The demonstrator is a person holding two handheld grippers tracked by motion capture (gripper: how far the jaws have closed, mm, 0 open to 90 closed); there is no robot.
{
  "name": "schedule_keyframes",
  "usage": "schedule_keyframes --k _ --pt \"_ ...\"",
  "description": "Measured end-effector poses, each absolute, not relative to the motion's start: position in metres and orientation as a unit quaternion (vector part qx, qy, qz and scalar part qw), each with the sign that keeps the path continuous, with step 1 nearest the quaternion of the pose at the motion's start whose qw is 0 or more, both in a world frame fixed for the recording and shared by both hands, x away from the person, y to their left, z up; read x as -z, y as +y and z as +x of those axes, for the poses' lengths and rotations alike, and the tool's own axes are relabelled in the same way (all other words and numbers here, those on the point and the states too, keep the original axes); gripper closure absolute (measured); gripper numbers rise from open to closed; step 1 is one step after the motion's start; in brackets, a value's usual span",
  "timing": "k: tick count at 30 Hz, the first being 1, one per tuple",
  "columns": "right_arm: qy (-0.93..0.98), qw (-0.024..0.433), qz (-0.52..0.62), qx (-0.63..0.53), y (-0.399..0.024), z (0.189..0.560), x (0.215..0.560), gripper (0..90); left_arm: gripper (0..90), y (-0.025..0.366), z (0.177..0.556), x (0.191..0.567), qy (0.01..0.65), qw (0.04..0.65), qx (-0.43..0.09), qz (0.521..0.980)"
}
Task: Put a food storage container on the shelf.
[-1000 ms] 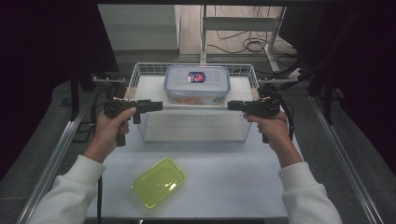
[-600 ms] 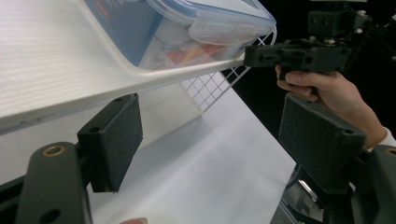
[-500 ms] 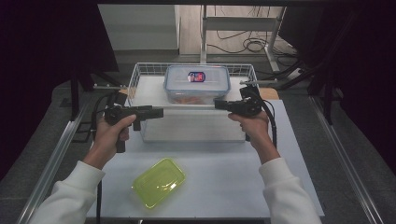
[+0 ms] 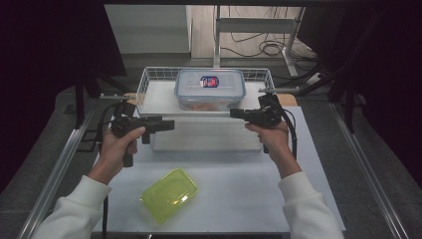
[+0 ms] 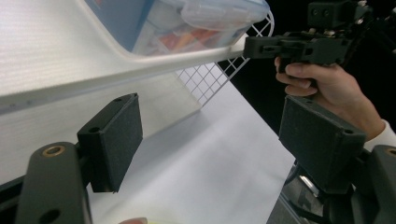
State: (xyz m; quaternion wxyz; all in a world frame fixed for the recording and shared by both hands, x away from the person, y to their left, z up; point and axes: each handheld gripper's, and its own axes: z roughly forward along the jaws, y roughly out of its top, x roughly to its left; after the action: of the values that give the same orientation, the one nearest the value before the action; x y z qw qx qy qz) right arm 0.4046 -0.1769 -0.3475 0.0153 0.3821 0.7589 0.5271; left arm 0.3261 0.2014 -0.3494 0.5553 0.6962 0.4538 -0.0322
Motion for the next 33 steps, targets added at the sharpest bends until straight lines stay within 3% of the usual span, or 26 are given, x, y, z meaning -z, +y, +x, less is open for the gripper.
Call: schedule_keyframes --k 7,13,19,33 --pt "0.760 0.015 0.379 -0.527 -0.200 0.380 0.351 84.7 21.3 0.202 0.304 0.363 0.452 0.550 0.036 0.702" --pt "0.769 0.020 0.385 -0.510 -0.219 0.353 0.367 64.2 22.1 0.202 0.280 0.388 0.454 0.536 0.032 0.711" --pt "0.777 0.020 0.389 -0.494 -0.232 0.334 0.388 53.4 22.2 0.201 0.261 0.412 0.456 0.520 0.029 0.722" --pt "0.811 -0.002 0.387 -0.439 -0.245 0.305 0.434 44.8 23.0 0.201 0.242 0.450 0.465 0.468 0.029 0.751"
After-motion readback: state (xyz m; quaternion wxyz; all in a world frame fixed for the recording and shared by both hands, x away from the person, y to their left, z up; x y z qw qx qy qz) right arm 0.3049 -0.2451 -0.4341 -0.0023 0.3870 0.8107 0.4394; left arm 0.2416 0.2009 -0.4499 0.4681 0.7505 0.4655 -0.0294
